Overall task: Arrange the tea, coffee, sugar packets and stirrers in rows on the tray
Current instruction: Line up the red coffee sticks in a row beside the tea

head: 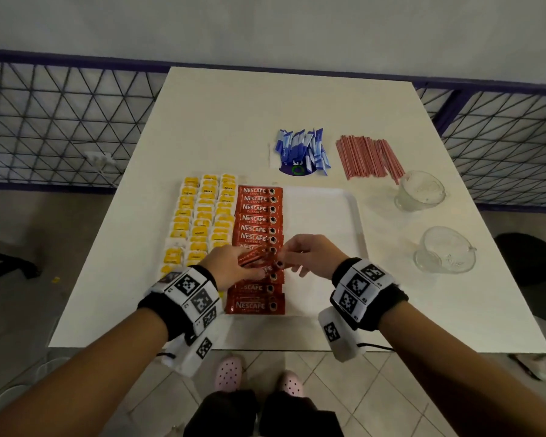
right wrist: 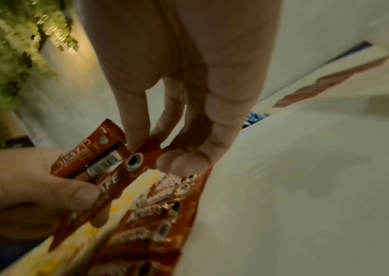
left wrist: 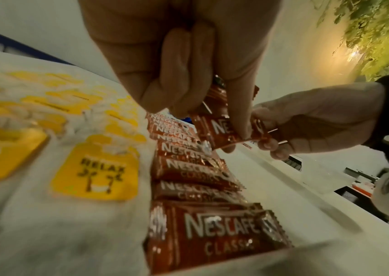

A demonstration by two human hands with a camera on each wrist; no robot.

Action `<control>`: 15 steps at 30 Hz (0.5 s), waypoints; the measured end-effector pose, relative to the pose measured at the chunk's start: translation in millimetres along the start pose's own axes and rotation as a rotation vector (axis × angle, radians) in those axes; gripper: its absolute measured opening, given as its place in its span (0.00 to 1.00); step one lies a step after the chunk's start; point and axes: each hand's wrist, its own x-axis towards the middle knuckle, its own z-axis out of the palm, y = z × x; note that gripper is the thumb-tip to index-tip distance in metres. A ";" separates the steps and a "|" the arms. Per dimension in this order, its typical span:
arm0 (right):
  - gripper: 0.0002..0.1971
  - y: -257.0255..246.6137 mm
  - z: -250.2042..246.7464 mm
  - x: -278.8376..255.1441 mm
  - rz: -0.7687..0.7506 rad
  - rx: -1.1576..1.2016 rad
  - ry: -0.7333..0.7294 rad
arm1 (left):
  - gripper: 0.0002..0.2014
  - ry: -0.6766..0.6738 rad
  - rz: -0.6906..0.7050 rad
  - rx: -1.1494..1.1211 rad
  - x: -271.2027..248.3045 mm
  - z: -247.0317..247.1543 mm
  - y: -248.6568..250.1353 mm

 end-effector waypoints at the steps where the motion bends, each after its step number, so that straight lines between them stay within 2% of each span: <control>1: 0.07 2.9 0.9 -0.8 0.015 -0.039 -0.003 | 0.12 -0.012 0.002 0.011 0.5 1.6 -1.9; 3: 0.02 9.1 2.4 -2.1 0.061 -0.027 -0.001 | 0.12 -0.009 0.005 0.010 1.9 5.3 -6.6; 7: 0.09 21.8 7.4 -1.7 0.147 0.061 -0.019 | 0.13 -0.011 0.022 0.057 3.7 8.1 -15.6; 11: 0.04 27.3 12.7 -2.6 0.192 0.140 -0.020 | 0.12 0.029 0.084 0.161 4.2 4.2 -20.9; 15: 0.09 31.5 16.8 -2.3 0.237 0.169 0.000 | 0.17 -0.012 0.115 0.308 4.1 2.8 -24.6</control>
